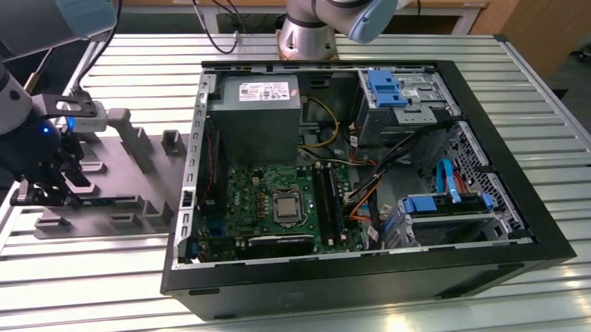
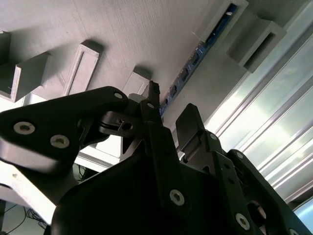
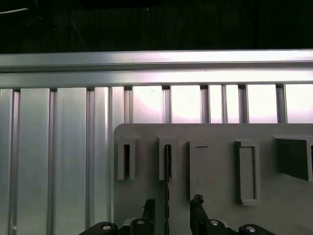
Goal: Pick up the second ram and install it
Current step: 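Pick up the second ram and move it above second insertion slot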
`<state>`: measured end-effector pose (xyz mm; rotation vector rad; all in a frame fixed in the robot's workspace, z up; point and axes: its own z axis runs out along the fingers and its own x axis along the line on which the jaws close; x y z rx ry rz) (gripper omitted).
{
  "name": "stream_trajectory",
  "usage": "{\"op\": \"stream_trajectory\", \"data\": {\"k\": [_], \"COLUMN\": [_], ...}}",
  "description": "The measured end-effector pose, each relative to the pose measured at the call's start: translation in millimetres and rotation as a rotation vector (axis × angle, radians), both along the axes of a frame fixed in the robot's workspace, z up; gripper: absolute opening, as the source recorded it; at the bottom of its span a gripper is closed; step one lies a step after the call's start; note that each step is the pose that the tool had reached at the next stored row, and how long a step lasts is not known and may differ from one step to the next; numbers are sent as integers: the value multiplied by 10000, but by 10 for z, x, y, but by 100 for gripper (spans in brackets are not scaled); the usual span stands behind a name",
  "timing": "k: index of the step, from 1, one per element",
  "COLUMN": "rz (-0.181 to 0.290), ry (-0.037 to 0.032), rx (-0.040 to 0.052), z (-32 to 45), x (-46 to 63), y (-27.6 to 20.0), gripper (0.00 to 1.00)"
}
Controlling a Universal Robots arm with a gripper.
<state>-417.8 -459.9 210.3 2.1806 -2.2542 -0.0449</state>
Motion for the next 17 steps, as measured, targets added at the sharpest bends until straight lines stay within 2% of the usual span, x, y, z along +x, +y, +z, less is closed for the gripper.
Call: {"op": "stream_trajectory", "data": {"k": [12,14,17], "rz": [0,1,1], "ry": [-6,-22,-86], "rx": [0,-7,-22], "z": [-97,-112,-133], "x": [0,1,0], "y": [-18,-19,-19], "gripper": [42,42,42]}}
